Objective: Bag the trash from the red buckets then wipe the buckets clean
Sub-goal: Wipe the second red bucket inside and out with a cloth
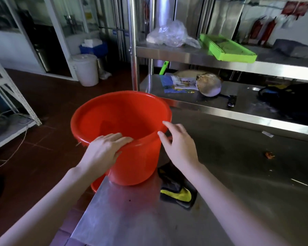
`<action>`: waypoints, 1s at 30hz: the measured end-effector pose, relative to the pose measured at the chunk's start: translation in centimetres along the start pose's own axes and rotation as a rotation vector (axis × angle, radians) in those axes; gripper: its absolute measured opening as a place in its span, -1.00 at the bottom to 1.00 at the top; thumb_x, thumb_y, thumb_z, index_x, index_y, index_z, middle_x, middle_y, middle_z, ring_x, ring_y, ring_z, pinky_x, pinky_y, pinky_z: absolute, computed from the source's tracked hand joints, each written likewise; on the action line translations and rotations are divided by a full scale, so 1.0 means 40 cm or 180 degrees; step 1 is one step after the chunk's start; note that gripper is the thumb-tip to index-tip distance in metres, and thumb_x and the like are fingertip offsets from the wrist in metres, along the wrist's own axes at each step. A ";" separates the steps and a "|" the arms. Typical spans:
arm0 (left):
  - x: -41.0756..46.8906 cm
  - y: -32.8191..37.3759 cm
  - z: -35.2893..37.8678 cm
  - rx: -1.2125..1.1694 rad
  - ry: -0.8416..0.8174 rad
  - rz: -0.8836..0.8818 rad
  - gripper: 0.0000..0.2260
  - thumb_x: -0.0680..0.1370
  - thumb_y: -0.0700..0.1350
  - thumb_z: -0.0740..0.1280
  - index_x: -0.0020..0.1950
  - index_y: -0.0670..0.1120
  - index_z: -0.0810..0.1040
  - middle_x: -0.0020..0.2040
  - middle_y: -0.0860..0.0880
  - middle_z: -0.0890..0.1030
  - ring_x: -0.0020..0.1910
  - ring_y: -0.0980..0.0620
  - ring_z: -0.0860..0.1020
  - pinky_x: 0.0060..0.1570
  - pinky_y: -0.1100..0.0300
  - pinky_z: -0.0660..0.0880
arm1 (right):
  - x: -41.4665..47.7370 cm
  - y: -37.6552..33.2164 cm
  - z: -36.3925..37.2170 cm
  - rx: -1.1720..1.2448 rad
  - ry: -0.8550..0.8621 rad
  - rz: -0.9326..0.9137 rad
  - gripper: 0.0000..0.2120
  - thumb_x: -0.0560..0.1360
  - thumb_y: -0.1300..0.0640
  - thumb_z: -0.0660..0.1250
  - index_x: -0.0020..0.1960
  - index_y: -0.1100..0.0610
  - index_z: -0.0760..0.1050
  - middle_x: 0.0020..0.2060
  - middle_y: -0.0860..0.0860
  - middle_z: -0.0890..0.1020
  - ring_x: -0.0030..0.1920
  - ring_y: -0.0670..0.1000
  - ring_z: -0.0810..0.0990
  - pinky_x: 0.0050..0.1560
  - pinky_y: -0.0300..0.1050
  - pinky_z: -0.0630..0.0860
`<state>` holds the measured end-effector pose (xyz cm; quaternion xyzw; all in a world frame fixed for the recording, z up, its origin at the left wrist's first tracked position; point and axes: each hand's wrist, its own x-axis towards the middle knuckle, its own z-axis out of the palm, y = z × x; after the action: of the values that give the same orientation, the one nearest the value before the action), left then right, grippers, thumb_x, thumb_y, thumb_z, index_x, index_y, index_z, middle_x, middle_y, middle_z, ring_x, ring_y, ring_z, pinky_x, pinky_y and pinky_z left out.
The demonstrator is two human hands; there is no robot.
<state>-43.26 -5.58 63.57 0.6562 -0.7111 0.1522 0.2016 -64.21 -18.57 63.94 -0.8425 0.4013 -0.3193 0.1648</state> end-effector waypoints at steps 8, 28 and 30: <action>-0.088 -0.073 -0.031 -0.0498 -0.0121 -0.0550 -0.72 0.32 0.10 0.44 -0.08 -0.02 0.69 -0.17 0.09 0.66 -0.10 -0.08 0.59 -0.07 -0.01 0.50 | 0.062 -0.060 0.056 0.1011 -0.0455 0.1614 -0.28 0.49 -0.03 0.39 0.54 -0.04 0.11 0.32 0.07 0.37 0.15 0.15 0.56 -0.04 0.11 0.65; -0.378 -0.393 -0.094 -0.4085 0.1061 -0.4210 -0.62 0.52 -0.20 0.39 0.29 0.08 0.49 0.09 -0.06 0.66 -0.05 -0.04 0.65 0.03 -0.01 0.58 | 0.095 -0.238 0.231 0.2297 -0.0466 0.1322 -0.28 0.47 0.23 0.44 0.45 -0.28 0.24 0.05 -0.38 0.50 0.07 0.03 0.65 -0.18 0.12 0.67; -0.400 -0.416 -0.113 -0.3946 0.1211 -0.4292 -0.59 0.50 -0.19 0.41 0.31 0.06 0.47 0.08 -0.03 0.66 -0.07 -0.02 0.66 -0.03 0.05 0.58 | 0.116 -0.258 0.282 0.2407 -0.0606 0.1248 -0.29 0.46 0.22 0.44 0.44 -0.29 0.24 0.06 -0.40 0.50 0.13 0.05 0.63 -0.14 0.15 0.66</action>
<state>-25.39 9.01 58.93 0.6695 -0.0896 -0.2985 0.6743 -48.55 -15.50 62.97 -0.6565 0.3916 -0.3273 0.5555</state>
